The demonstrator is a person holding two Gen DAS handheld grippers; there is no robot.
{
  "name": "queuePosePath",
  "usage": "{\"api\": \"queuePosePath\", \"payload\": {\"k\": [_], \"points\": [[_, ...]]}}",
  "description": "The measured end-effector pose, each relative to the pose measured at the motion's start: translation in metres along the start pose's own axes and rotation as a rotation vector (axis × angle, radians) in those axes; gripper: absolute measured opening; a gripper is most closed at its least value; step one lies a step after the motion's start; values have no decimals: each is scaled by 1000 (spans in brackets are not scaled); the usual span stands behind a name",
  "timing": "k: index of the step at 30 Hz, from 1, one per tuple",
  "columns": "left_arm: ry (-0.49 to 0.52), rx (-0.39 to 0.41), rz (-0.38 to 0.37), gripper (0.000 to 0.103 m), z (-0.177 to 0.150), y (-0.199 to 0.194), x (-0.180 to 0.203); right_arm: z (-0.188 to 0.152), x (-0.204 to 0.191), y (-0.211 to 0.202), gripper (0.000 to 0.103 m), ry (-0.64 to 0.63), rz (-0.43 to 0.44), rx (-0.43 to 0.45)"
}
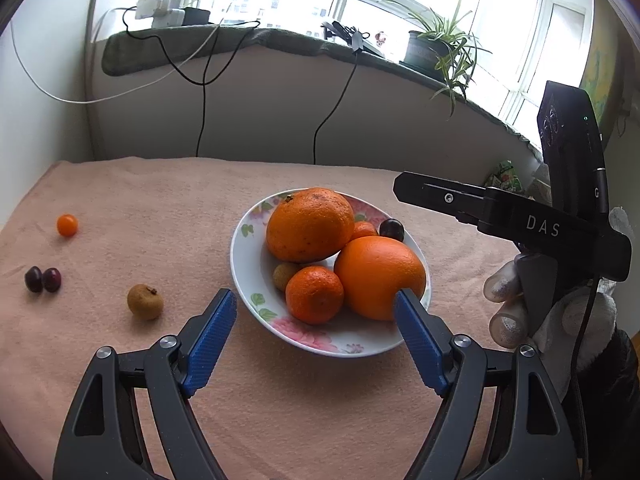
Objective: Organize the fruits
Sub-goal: 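Open the right gripper in the plate while the left gripper releases the orange there, then move the left gripper to the dark cherries while the right gripper approaches the brown pear-shaped fruit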
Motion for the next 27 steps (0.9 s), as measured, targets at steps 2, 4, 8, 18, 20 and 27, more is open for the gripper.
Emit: {"api": "queuePosePath", "payload": {"k": [2,4,8,18,20,27], "points": [[1,3,5,81,0,-2,-1,1,-1,-1,99,3,3,5],[3,6,10,81,1,-3,-3,2,-3,-2,99,3,5,7],[-1,16,15,81,2,-8,-7,4,-8,-4,99,-1,11,13],[-28,39,29,81,2,-20,-28,7,-33,-3,99,-24,33,16],[-40,45,37,81,2,-24,-36,6,-41,-1,99,-34,42,10],[-83,64,74,81,-1,-38,-72,6,-73,5,99,-81,71,-1]]}}
Point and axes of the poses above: each gripper's, at about its wrist camera, not at the fingertips, and y roughly the way its jaws point, x to its right, z to its top, the point moved 9 cm from there along y, roughly the way its jaws point, and after that the axes turned 3 degrees about -z, right-handed, at the moved point
